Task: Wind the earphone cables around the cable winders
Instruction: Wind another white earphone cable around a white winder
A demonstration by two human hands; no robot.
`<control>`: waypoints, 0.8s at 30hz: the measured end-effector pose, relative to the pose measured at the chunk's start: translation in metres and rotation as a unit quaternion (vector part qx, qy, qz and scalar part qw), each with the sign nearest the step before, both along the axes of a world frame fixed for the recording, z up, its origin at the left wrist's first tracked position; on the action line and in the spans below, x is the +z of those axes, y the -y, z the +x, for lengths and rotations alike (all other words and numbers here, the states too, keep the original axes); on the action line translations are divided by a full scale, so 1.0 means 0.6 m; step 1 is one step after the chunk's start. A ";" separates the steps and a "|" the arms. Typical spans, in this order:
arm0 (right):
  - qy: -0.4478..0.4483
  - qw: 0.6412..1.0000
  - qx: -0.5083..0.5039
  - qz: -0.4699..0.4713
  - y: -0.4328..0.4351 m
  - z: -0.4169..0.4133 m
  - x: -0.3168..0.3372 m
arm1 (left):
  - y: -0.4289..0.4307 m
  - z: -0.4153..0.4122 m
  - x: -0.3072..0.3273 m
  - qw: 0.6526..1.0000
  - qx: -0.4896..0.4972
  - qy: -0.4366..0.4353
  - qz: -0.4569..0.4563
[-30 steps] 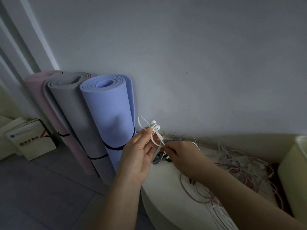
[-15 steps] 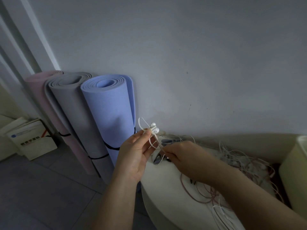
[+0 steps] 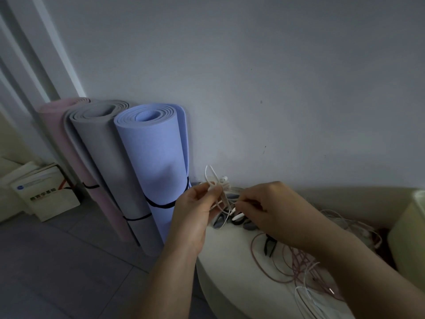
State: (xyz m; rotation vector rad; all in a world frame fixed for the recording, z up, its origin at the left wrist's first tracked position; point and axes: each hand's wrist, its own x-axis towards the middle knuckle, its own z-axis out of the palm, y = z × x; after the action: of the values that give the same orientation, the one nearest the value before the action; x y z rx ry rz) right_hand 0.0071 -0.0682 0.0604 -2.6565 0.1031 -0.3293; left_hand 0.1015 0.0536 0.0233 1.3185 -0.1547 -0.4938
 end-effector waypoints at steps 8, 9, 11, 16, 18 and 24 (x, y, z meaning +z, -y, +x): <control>0.078 0.995 -0.008 0.068 0.005 -0.004 0.004 | 0.004 -0.005 -0.007 0.987 0.000 0.108 0.121; 0.096 0.992 -0.017 0.085 0.007 -0.004 0.003 | 0.005 -0.005 -0.008 0.983 -0.003 0.122 0.135; 0.125 0.986 -0.044 0.104 0.013 -0.001 0.002 | 0.004 -0.009 -0.006 0.976 -0.030 0.147 0.157; 0.149 0.978 -0.084 0.123 0.031 -0.001 -0.003 | -0.002 -0.018 -0.004 0.953 -0.108 0.204 0.197; 0.162 0.973 -0.100 0.134 0.036 0.000 -0.001 | -0.002 -0.021 -0.003 0.947 -0.133 0.212 0.199; 0.154 0.960 -0.120 0.203 0.039 -0.001 0.004 | -0.005 -0.026 0.002 0.928 -0.205 0.246 0.191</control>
State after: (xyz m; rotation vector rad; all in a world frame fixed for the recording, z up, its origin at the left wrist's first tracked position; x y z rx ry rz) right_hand 0.0066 -0.0918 0.0625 -2.1603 0.3559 -0.7148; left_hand 0.0860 0.0563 0.0243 1.7893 -0.7970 -0.5515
